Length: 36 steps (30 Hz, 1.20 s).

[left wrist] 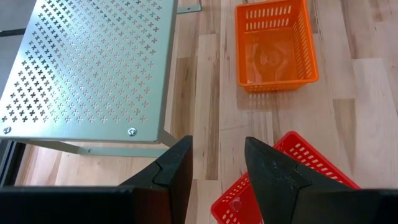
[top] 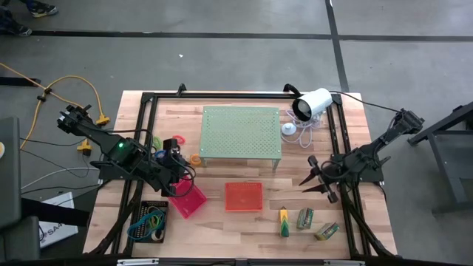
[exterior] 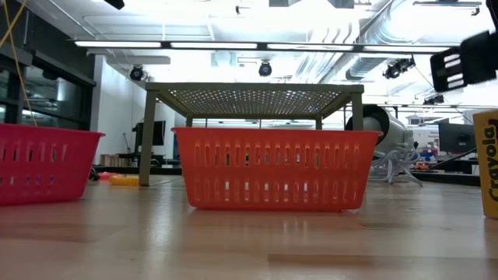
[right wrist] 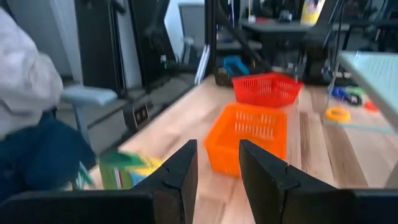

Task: Pick & Place Office Desk Supplies
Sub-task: Put the right crayon box into the orange bin

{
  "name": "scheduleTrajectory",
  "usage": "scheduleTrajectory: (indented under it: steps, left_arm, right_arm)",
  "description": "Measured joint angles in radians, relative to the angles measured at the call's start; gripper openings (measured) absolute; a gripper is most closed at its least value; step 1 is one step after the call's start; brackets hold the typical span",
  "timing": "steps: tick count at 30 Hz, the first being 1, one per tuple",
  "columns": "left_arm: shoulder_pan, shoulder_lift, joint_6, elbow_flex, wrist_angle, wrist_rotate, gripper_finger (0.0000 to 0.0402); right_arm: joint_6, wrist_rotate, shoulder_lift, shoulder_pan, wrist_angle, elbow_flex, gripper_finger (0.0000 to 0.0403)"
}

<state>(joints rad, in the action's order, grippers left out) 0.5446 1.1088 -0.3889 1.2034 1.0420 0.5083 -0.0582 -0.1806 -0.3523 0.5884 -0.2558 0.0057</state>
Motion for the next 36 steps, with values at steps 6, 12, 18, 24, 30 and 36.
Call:
scheduleTrajectory:
  steps: [6, 12, 18, 24, 30, 36]
  left_arm:
    - [0.000, 0.000, 0.000, 0.000, 0.000, 0.000, 0.0138]
    - [0.000, 0.000, 0.000, 0.000, 0.000, 0.000, 0.0138]
    - [0.000, 0.000, 0.000, 0.000, 0.000, 0.000, 0.0138]
    - [0.000, 0.000, 0.000, 0.000, 0.000, 0.000, 0.0138]
    - [0.000, 0.000, 0.000, 0.000, 0.000, 0.000, 0.0138]
    - [0.000, 0.000, 0.000, 0.000, 0.000, 0.000, 0.0138]
  right_arm:
    - [0.000, -0.003, 0.000, 0.000, -0.122, 0.000, 0.0106]
    - [0.000, -0.025, -0.002, 0.000, -0.142, 0.028, 0.0106]
    - [0.021, -0.027, -0.045, 0.000, -0.138, 0.096, 0.0106]
    - [0.037, -0.029, -0.136, 0.000, -0.054, 0.228, 0.0106]
    - [0.038, -0.027, -0.272, 0.000, 0.107, 0.410, 0.0106]
    - [0.037, -0.021, -0.407, 0.011, 0.221, 0.562, 0.0106]
